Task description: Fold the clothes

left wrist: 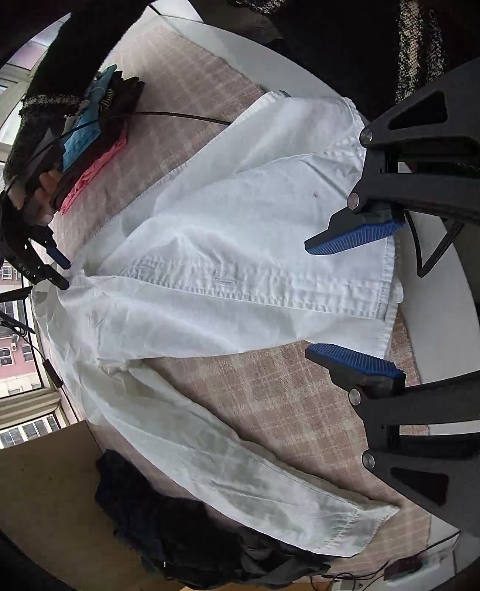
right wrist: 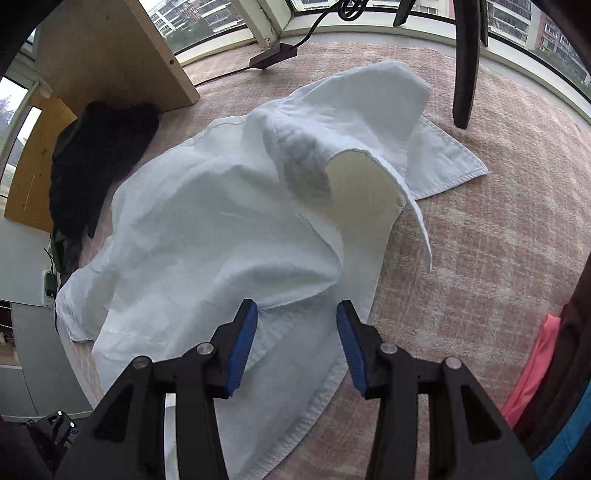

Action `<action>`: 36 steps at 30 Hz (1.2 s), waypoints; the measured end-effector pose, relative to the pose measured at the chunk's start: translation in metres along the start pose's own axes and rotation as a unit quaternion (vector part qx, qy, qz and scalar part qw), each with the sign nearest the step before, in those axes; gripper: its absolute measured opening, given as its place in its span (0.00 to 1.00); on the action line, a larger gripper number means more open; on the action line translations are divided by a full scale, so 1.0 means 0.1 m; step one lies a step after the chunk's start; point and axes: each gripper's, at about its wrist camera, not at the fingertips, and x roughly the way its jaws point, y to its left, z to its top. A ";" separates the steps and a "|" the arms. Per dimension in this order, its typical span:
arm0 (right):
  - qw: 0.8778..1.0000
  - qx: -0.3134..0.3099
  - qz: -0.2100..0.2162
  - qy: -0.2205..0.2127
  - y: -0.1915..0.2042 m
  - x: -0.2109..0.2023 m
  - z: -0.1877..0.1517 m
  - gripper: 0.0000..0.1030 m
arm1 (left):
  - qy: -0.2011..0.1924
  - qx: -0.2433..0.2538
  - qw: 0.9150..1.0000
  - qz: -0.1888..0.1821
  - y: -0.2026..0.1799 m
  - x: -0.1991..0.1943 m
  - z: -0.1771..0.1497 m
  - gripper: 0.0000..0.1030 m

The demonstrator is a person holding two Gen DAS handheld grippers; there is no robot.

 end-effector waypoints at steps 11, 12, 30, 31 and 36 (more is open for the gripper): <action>0.998 -0.034 0.025 -0.042 0.14 -0.24 0.08 0.07 | 0.004 -0.092 0.990 -0.110 0.37 -0.10 -0.14 0.11; 0.998 -0.034 0.026 -0.042 0.13 -0.28 0.08 0.07 | 0.001 -0.094 0.990 -0.109 0.39 -0.15 -0.15 0.11; 0.996 -0.071 -0.055 -0.024 0.06 -0.28 0.25 0.07 | -0.015 -0.024 0.998 -0.062 0.07 -0.11 0.39 0.38; 0.994 -0.080 -0.072 -0.024 0.08 -0.26 0.27 0.07 | -0.019 -0.018 0.998 -0.064 0.08 -0.08 0.46 0.45; 0.993 -0.082 -0.079 -0.029 0.05 -0.34 0.36 0.07 | -0.003 0.035 0.997 -0.068 0.00 0.14 0.75 0.45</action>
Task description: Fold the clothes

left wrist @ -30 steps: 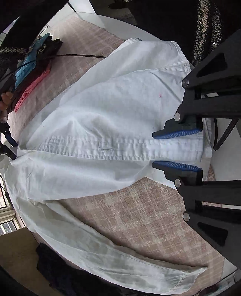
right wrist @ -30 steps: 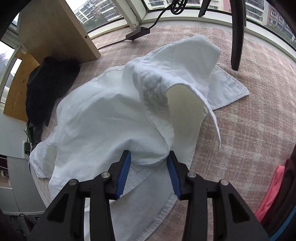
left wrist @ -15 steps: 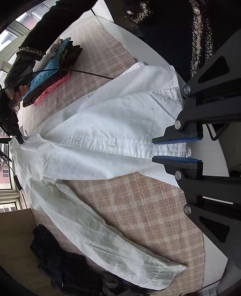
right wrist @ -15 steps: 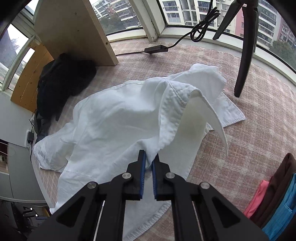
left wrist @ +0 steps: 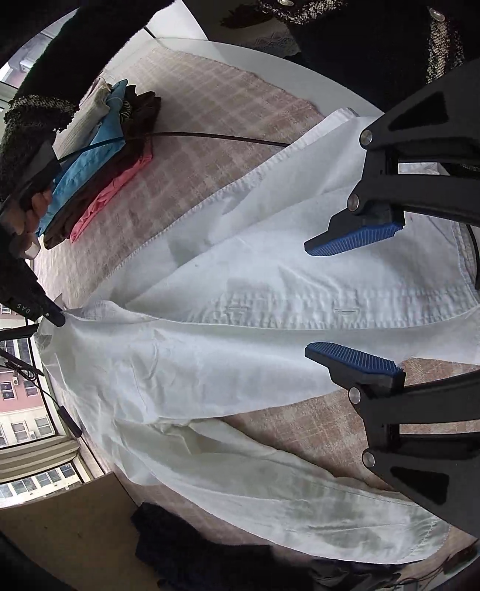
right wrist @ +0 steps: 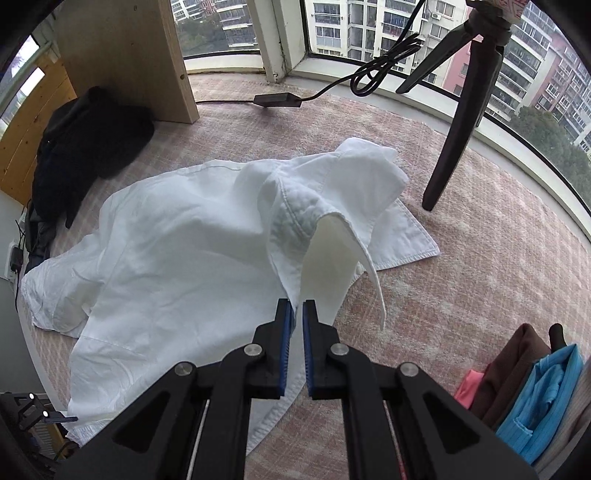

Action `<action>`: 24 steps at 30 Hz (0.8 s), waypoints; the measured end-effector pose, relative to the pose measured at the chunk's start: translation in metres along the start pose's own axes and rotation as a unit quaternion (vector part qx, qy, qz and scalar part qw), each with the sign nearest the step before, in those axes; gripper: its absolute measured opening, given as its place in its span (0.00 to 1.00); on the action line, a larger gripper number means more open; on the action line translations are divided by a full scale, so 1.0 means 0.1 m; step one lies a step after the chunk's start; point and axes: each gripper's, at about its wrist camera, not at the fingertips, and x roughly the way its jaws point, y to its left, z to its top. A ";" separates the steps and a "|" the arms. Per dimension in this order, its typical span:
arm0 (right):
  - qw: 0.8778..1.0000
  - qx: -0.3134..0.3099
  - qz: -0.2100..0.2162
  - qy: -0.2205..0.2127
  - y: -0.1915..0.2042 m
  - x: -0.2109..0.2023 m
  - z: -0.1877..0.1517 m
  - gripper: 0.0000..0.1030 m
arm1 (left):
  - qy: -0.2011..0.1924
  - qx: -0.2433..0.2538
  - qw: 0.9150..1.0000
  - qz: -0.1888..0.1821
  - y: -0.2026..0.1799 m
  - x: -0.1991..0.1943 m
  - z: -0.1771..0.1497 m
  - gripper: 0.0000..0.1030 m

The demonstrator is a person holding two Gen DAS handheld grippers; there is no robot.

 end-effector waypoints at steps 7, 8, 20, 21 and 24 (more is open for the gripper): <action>1.000 0.002 0.008 -0.006 -0.07 -0.03 -0.06 0.07 | 0.056 -0.027 0.997 -0.042 0.11 0.27 -0.13 0.26; 1.000 0.006 0.011 -0.004 -0.09 0.00 -0.07 0.07 | 0.051 -0.037 0.996 -0.057 0.09 0.22 -0.12 0.12; 0.998 0.017 0.054 0.013 -0.15 -0.03 -0.40 0.13 | -0.023 -0.013 0.991 -0.134 -0.57 -0.68 -0.29 0.33; 0.998 0.020 0.060 0.011 -0.15 -0.06 -0.46 0.14 | -0.019 -0.039 0.993 -0.114 -0.40 -0.72 -0.42 0.33; 0.997 0.027 0.077 0.003 -0.16 -0.18 -0.64 0.15 | -0.003 -0.140 0.989 -0.047 0.11 -0.75 -0.91 0.36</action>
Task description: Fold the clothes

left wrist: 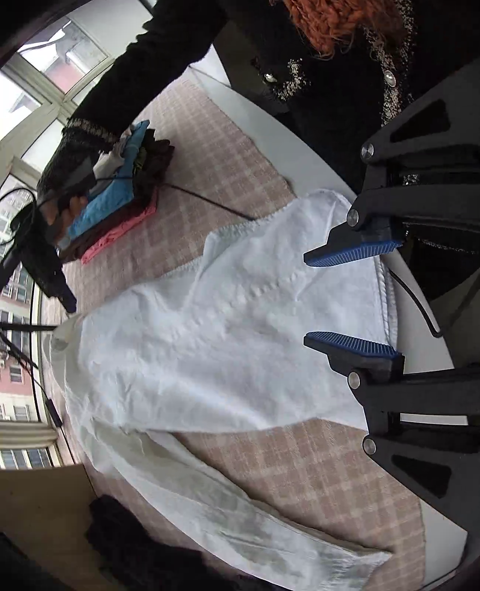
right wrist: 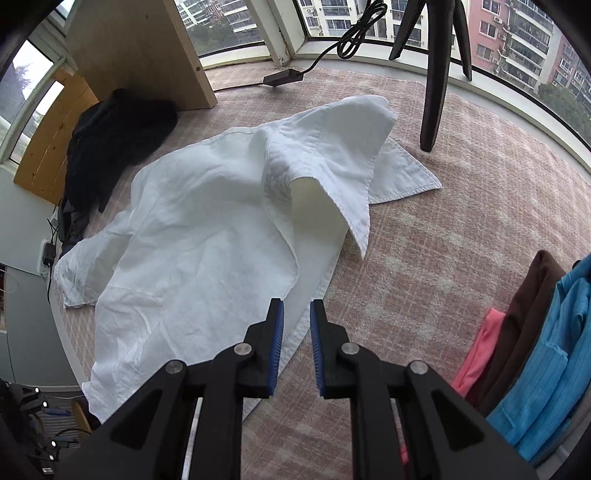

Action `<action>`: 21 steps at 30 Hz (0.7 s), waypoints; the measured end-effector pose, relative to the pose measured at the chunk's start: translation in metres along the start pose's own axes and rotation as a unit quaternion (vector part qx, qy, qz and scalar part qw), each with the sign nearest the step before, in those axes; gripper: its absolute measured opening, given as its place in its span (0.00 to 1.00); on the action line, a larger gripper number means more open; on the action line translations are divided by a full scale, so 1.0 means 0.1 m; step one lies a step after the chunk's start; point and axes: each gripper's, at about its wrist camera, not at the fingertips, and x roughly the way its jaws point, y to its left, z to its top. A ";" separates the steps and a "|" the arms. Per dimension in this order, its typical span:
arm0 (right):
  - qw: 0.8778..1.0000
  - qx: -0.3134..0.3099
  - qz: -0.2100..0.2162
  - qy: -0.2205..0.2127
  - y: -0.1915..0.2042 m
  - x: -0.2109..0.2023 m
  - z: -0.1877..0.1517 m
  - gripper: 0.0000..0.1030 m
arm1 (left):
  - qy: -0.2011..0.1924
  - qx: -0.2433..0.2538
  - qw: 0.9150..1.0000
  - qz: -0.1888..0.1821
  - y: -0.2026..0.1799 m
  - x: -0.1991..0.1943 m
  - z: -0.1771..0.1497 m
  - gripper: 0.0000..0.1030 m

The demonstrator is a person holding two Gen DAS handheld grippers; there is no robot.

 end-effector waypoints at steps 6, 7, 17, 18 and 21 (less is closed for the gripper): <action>0.999 -0.040 0.035 0.007 0.50 -0.05 -0.48 0.30 | -0.013 -0.096 0.995 0.025 0.63 -0.02 -0.45 0.38; 0.998 -0.047 0.039 0.010 0.61 -0.04 -0.57 0.30 | -0.016 -0.092 0.995 0.026 0.63 0.01 -0.44 0.40; 0.984 -0.154 0.093 0.019 2.20 0.07 -1.89 0.40 | -0.010 0.008 1.000 -0.005 0.65 0.27 -0.30 0.38; 0.981 -0.172 0.089 0.017 2.40 0.14 -2.01 0.45 | -0.005 0.013 1.000 -0.007 0.71 0.31 -0.30 0.38; 0.974 -0.216 0.063 0.011 2.95 0.37 -2.29 0.47 | 0.008 0.030 0.999 -0.003 0.86 0.43 -0.33 0.37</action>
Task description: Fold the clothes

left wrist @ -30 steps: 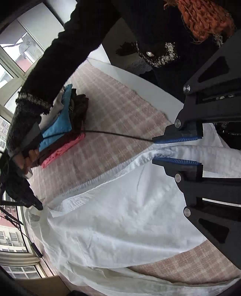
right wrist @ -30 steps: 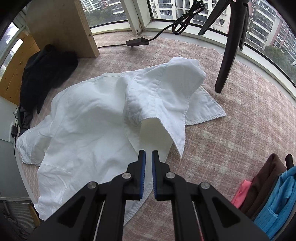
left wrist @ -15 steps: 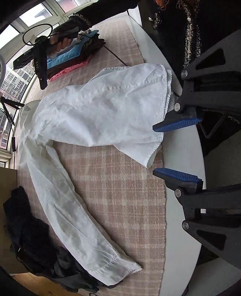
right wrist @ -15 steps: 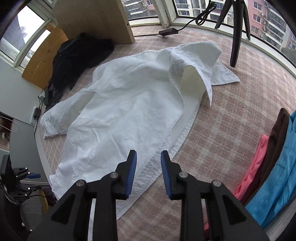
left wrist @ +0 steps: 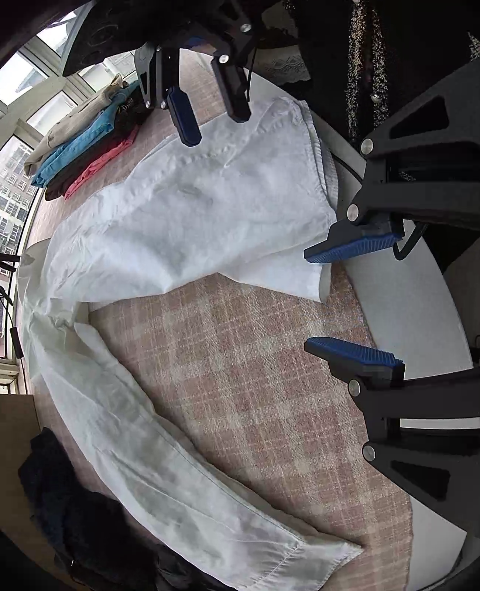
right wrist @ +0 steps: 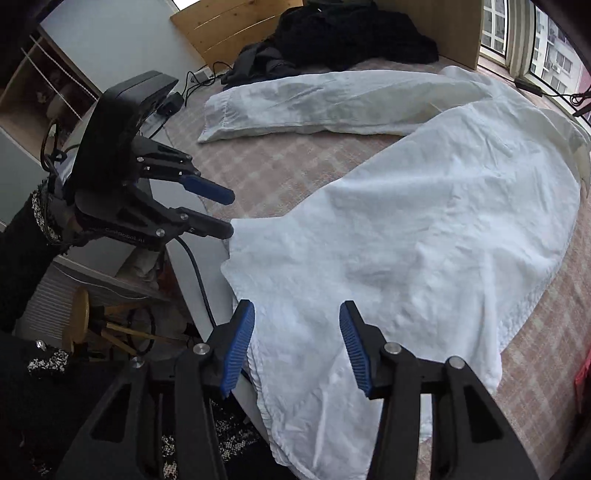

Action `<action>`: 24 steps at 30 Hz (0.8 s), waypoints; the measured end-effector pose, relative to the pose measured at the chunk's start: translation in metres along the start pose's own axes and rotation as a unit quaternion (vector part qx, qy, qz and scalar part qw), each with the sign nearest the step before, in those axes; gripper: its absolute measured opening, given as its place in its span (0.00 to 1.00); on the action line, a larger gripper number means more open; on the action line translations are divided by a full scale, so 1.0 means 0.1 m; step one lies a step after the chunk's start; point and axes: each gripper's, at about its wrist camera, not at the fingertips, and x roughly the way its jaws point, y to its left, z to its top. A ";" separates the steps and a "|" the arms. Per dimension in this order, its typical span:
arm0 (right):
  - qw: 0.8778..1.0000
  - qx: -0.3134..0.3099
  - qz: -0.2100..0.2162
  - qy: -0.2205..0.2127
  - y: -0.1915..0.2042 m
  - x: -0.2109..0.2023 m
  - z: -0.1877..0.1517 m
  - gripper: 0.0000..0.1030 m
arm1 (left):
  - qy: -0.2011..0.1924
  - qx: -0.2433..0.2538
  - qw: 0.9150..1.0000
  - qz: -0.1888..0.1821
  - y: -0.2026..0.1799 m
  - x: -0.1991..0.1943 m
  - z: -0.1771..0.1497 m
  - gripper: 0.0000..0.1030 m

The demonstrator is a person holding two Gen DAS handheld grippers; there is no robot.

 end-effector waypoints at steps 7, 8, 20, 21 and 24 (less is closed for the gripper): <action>0.994 -0.001 -0.106 0.020 0.62 0.62 0.16 0.47 | -0.026 0.036 0.999 -0.032 0.31 -0.31 -0.26 0.37; 0.994 0.015 -0.109 0.019 0.61 0.63 0.16 0.47 | -0.028 0.045 0.998 -0.036 0.34 -0.36 -0.30 0.37; 0.982 0.157 -0.103 -0.010 0.41 0.46 0.11 0.38 | -0.029 0.126 0.987 -0.099 0.47 -0.36 -0.39 0.39; 0.983 0.149 -0.110 -0.003 0.45 0.50 0.11 0.33 | -0.028 0.129 0.986 -0.101 0.47 -0.36 -0.38 0.39; 0.982 0.132 -0.135 0.006 0.51 0.59 0.11 0.33 | -0.025 0.138 0.984 -0.108 0.47 -0.34 -0.35 0.40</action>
